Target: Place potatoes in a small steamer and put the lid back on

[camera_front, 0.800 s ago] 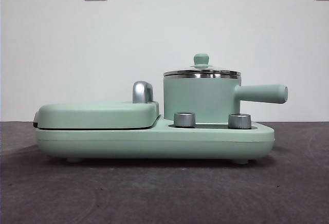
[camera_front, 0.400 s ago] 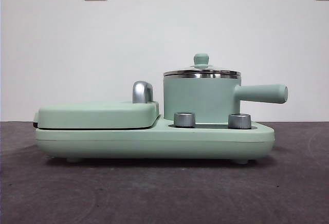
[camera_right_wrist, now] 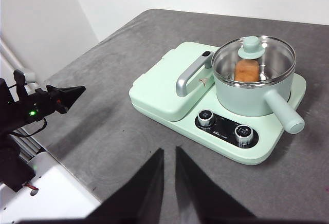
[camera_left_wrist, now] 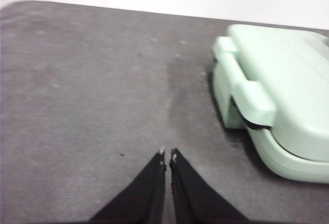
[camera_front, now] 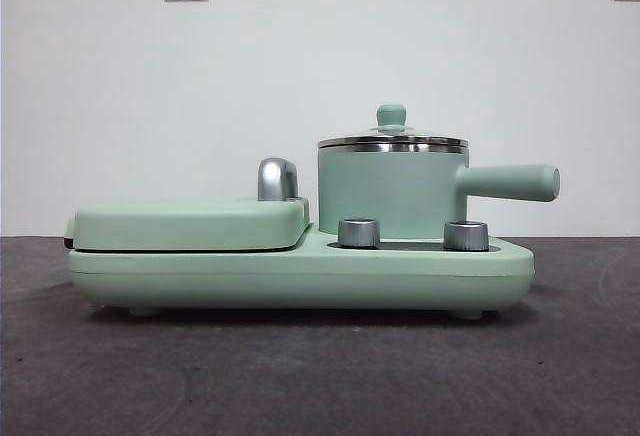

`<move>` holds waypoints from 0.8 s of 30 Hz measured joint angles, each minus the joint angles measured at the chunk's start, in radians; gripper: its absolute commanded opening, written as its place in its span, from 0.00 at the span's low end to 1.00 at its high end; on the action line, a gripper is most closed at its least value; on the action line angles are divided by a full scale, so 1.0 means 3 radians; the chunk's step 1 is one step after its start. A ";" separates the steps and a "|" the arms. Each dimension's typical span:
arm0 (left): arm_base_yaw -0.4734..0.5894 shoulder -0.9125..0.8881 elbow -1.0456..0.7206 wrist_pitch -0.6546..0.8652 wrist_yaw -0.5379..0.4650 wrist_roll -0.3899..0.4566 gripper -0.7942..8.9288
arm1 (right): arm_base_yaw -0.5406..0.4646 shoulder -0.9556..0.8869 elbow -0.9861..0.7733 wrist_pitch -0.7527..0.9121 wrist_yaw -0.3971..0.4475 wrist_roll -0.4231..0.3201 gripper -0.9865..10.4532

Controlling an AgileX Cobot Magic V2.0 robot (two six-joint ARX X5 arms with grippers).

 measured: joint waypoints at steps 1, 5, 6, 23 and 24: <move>0.0009 -0.0014 -0.0001 0.0003 -0.0017 -0.0001 0.10 | 0.0000 0.0000 0.0000 0.0000 0.0000 0.0001 0.12; 0.0019 -0.0025 -0.0024 0.0066 -0.0064 0.0000 0.10 | 0.0000 0.0001 0.0000 0.0000 0.0000 0.0000 0.12; 0.0019 -0.0025 -0.0037 0.0104 -0.0065 0.0001 0.10 | 0.0000 0.0001 0.0000 0.0000 0.0000 0.0000 0.12; 0.0019 -0.0025 -0.0085 0.0224 -0.0069 0.0000 0.10 | 0.0000 0.0001 0.0000 0.0000 0.0000 0.0000 0.12; 0.0019 -0.0025 -0.0085 0.0224 -0.0069 0.0000 0.10 | 0.0000 0.0001 0.0000 0.0000 0.0000 0.0000 0.12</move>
